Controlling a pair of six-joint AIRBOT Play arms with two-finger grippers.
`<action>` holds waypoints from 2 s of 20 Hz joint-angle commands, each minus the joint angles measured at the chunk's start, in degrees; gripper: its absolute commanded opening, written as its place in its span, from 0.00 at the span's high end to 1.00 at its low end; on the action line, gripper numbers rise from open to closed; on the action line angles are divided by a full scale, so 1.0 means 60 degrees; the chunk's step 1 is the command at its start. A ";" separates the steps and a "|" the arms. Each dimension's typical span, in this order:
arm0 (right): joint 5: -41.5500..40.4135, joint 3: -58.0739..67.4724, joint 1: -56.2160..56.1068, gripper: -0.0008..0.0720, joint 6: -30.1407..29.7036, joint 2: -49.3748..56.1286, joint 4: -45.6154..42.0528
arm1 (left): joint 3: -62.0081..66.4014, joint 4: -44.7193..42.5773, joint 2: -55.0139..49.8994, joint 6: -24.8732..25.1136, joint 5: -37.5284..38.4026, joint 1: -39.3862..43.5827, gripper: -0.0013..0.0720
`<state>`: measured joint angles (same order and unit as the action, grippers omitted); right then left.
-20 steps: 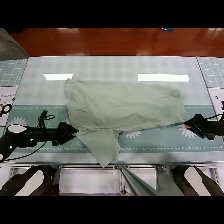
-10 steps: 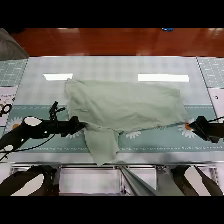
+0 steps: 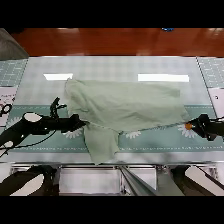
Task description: Fold the shirts.
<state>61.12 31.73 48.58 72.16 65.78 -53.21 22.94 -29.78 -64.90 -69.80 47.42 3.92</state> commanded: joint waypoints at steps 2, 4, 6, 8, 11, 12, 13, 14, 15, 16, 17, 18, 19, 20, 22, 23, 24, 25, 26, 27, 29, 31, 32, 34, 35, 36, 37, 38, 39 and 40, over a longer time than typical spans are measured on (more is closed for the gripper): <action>-0.0211 0.0739 -0.0798 0.43 -0.0280 0.1807 0.0794 | 0.0033 0.0044 -0.0004 0.0018 0.0033 0.0007 0.96; -0.0605 0.1202 -0.1428 0.43 -0.0215 0.2280 0.1056 | 0.0033 0.0044 0.0000 -0.0025 0.0033 0.0004 0.96; -0.0838 0.1676 -0.1902 0.43 -0.0208 0.2594 0.1304 | 0.0033 0.0044 0.0000 -0.0051 0.0033 0.0007 0.96; -0.0765 0.2113 -0.2248 0.73 -0.0204 0.2743 0.1308 | 0.0033 0.0044 0.0000 -0.0051 0.0033 0.0007 0.96; -0.0044 0.2718 -0.2539 0.94 -0.0648 0.2736 0.1260 | 0.0076 0.0044 0.0117 -0.0051 0.0124 0.0004 0.96; 0.0317 0.2958 -0.2532 0.94 -0.0645 0.2670 0.1177 | 0.0193 0.0040 0.0240 -0.0036 0.0259 0.0000 0.96; 0.0601 0.3264 -0.2532 0.94 -0.0634 0.2492 0.0984 | 0.0368 0.0040 0.0423 -0.0033 0.0361 -0.0007 0.96; 0.0841 0.3581 -0.2532 0.94 -0.0597 0.2233 0.0892 | 0.0648 0.0040 0.0652 -0.0044 0.0506 -0.0080 0.96; 0.1075 0.3985 -0.2535 0.94 -0.0546 0.1894 0.0860 | 0.1002 0.0040 0.0903 -0.0044 0.0707 -0.0193 0.96; 0.1249 0.4411 -0.2539 0.94 -0.0474 0.1512 0.0860 | 0.1494 0.0040 0.1231 -0.0044 0.0896 -0.0364 0.96; 0.1428 0.4918 -0.2539 0.94 -0.0317 0.1089 0.0882 | 0.2029 0.0040 0.1545 -0.0040 0.0973 -0.0561 0.96; 0.1676 0.5439 -0.2543 0.94 0.0138 0.0659 0.0885 | 0.2699 -0.0004 0.1869 0.0157 0.0980 -0.0812 0.96; 0.1719 0.6033 -0.2692 0.94 0.0488 0.0164 0.0951 | 0.3442 -0.0353 0.2106 0.0302 0.1078 -0.1133 0.96; 0.1665 0.6710 -0.2991 0.94 0.0495 -0.0313 0.0845 | 0.4397 -0.0900 0.2251 0.0266 0.1220 -0.1559 0.96; 0.1679 0.8167 -0.3650 0.94 0.0911 -0.0962 0.0233 | 0.6459 -0.1151 0.2280 0.0033 0.1705 -0.2463 0.96; 0.1694 0.8983 -0.3993 0.94 0.1257 -0.1206 -0.0087 | 0.7548 -0.1151 0.2284 -0.0091 0.1865 -0.2849 0.96; 0.1698 0.9715 -0.4262 0.94 0.1537 -0.1399 -0.0240 | 0.8546 -0.1151 0.2284 -0.0098 0.2033 -0.3155 0.96; 0.1672 1.0444 -0.4506 0.94 0.1800 -0.1585 -0.0189 | 0.9577 -0.1151 0.2284 -0.0186 0.2226 -0.3435 0.96; 0.1679 1.1162 -0.4688 0.94 0.2025 -0.1749 -0.0160 | 1.0462 -0.1151 0.2284 -0.0342 0.2397 -0.3708 0.96; 0.1734 1.1799 -0.4798 0.94 0.2149 -0.1887 -0.0168 | 1.1289 -0.1147 0.2284 -0.0590 0.2572 -0.3956 0.96; 0.2149 1.2979 -0.4798 0.94 0.2280 -0.2204 -0.0262 | 1.2837 -0.1147 0.2404 -0.0929 0.2922 -0.4339 0.96; 0.2503 1.3708 -0.4790 0.94 0.2342 -0.2699 -0.0590 | 1.3777 -0.1268 0.2860 -0.0987 0.2943 -0.4419 0.96; 0.2616 1.3865 -0.4790 0.94 0.2346 -0.3009 -0.0790 | 1.4039 -0.1636 0.3213 -0.0991 0.2962 -0.4411 0.96; 0.2907 1.3905 -0.4790 0.94 0.2350 -0.3661 -0.1177 | 1.4149 -0.3093 0.4186 -0.1246 0.2969 -0.4167 0.96; 0.3169 1.3905 -0.4790 0.94 0.2346 -0.3927 -0.1359 | 1.4149 -0.4248 0.4761 -0.1606 0.2973 -0.3829 0.96; 0.3548 1.3905 -0.4790 0.94 0.2346 -0.4153 -0.1555 | 1.4149 -0.5442 0.5275 -0.2007 0.2969 -0.3388 0.96; 0.3931 1.3905 -0.4790 0.94 0.2346 -0.4313 -0.1730 | 1.4149 -0.6670 0.5799 -0.2339 0.2991 -0.2871 0.96; 0.4302 1.3901 -0.4794 0.94 0.2371 -0.4448 -0.1847 | 1.4149 -0.7646 0.6222 -0.2550 0.3071 -0.2408 0.96; 0.4521 1.3890 -0.4794 0.94 0.2379 -0.4564 -0.1960 | 1.4149 -0.8480 0.6583 -0.2863 0.3322 -0.1942 0.96; 0.4652 1.3835 -0.4794 0.94 0.2412 -0.4674 -0.1989 | 1.4145 -0.8961 0.6805 -0.3180 0.3738 -0.1581 0.96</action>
<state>84.16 114.52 19.88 86.21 40.38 -62.54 107.13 -66.39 -30.13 -83.05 66.15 -11.68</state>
